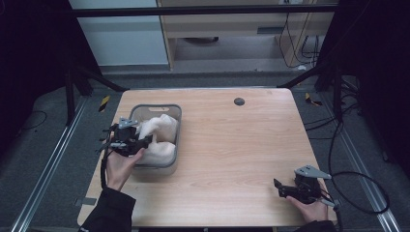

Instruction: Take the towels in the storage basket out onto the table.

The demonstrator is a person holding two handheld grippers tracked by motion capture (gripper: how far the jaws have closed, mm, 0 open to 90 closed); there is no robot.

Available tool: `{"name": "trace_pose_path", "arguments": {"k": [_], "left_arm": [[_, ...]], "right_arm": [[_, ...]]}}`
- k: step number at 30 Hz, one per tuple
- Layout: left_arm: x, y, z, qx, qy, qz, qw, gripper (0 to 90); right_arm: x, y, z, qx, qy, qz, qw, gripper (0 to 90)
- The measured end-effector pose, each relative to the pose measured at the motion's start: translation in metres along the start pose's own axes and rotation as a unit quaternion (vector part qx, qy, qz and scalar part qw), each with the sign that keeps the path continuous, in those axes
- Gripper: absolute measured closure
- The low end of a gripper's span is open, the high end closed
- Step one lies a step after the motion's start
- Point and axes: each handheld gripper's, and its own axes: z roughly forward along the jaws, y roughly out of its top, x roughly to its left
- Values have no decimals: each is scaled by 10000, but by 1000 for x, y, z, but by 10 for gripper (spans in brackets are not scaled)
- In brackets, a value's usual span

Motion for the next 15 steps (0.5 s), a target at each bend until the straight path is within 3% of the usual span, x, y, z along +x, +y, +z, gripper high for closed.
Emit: {"name": "trace_pose_path", "arguments": {"k": [15], "left_arm": [[11,21,-23,-384,-103,-142,9991,666]], "right_arm": [[0,0,0,6,7,26,10000,106]]}}
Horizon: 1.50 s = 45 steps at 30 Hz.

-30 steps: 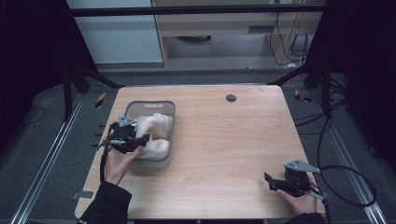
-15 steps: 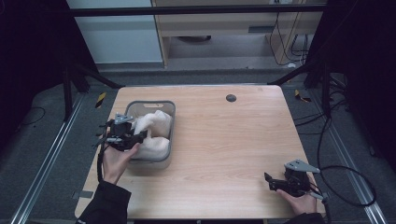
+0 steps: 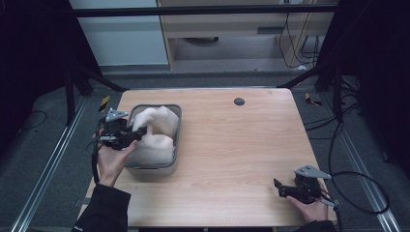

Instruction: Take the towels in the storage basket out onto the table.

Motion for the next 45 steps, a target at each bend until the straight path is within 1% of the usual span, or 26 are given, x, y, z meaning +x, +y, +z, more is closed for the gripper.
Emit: {"name": "trace_pose_path", "arguments": {"k": [4,12,15,18,22,23,24,25,26,27,29,30,31,33,36,37,38,39,43,45], "left_arm": [[0,5,-6,-82,-4,7,10000,668],[0,15,-15,-138,-32,69,9999,668],[-1,22,-24,-195,-19,124,9997,670],[-2,28,-32,-226,-26,177,9996,670],[-5,33,-42,-320,-55,215,9992,671],[-5,34,-44,-328,-70,232,9992,671],[-7,34,-46,-332,-84,249,9991,671],[-7,34,-46,-332,-84,249,9991,671],[-8,35,-47,-344,-105,261,9990,671],[-9,35,-48,-353,-123,273,9989,671],[-12,36,-51,-364,-178,306,9987,670],[-14,37,-52,-375,-239,315,9985,671],[-14,37,-52,-375,-239,315,9985,671],[-16,38,-54,-377,-304,334,9983,671],[-23,39,-57,-387,-404,415,9976,671],[-23,39,-57,-387,-404,415,9976,670],[-27,40,-58,-407,-444,465,9971,671],[-27,40,-58,-407,-444,465,9971,670],[-35,42,-59,-420,-557,533,9961,670],[-41,44,-59,-453,-635,544,9955,670]], "right_arm": [[0,0,0,-4,0,-4,10000,107],[0,0,0,-7,0,-1,10000,107],[-1,0,1,-5,-23,-53,10000,107],[0,0,0,-14,7,-12,10000,107],[0,0,0,-19,-6,-17,10000,107],[-1,0,0,-36,-29,-62,10000,107],[-1,0,0,-37,-28,-59,10000,107],[0,0,0,-21,-8,-5,10000,107],[0,0,0,-21,-8,-5,10000,107],[-1,0,0,-38,-31,-61,10000,107],[0,0,0,-30,-24,-57,10000,107],[0,0,0,-22,-18,-47,10000,107],[0,0,0,-23,-32,-82,10000,107],[0,0,1,-23,-35,-86,10000,107],[0,0,0,-26,-42,-66,10000,107],[0,0,0,-26,-42,-66,10000,107],[0,0,0,-39,-35,-53,10000,107],[0,0,0,-39,-35,-53,10000,107],[0,0,0,-42,-38,-56,10000,107],[0,0,-1,-41,-34,-30,10000,107]]}}
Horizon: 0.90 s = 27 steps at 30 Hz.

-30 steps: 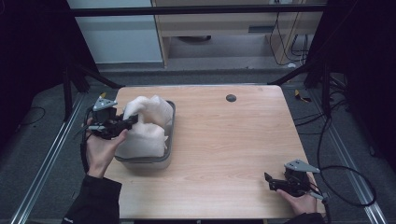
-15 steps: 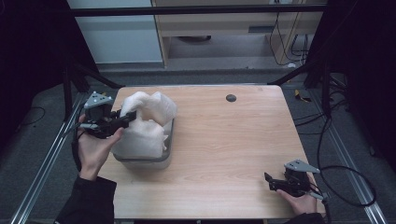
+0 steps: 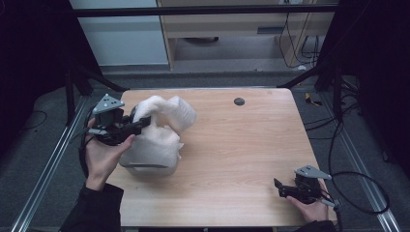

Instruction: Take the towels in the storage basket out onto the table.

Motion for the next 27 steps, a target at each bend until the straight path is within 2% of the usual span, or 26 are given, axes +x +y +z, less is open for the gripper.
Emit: {"name": "trace_pose_path", "arguments": {"k": [6,11,14,17,27], "left_arm": [[-9,4,3,23,-72,102,9999,670],[-24,8,6,-3,-228,234,9995,670],[-28,8,7,14,-254,283,9993,670],[-37,10,11,91,-310,397,9987,670],[-56,14,26,185,-530,537,9970,670]], "right_arm": [[0,0,0,-5,4,-2,10000,107],[0,0,-1,-13,14,-2,10000,107],[0,0,-1,-13,13,-4,10000,107],[0,-1,0,-28,-2,-37,10000,107],[0,-1,-1,-39,1,-35,10000,107]]}}
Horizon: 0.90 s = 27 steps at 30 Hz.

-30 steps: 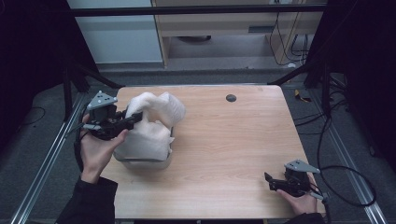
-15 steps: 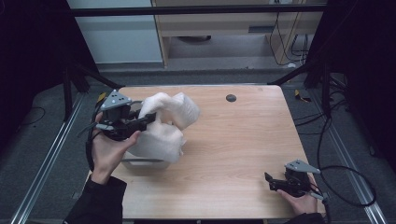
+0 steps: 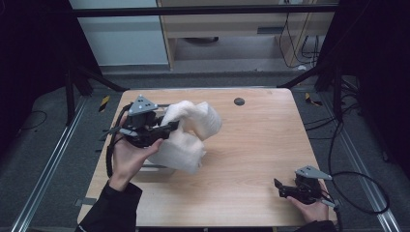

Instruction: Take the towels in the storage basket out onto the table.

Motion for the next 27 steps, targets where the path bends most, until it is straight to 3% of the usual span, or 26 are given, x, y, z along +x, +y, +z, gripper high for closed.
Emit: {"name": "trace_pose_path", "arguments": {"k": [8,27], "left_arm": [[-17,5,19,76,-175,141,9997,670],[-38,5,55,202,-408,232,9987,669]], "right_arm": [[0,0,0,-14,21,4,10000,107],[0,0,-1,-23,28,-16,10000,107]]}}
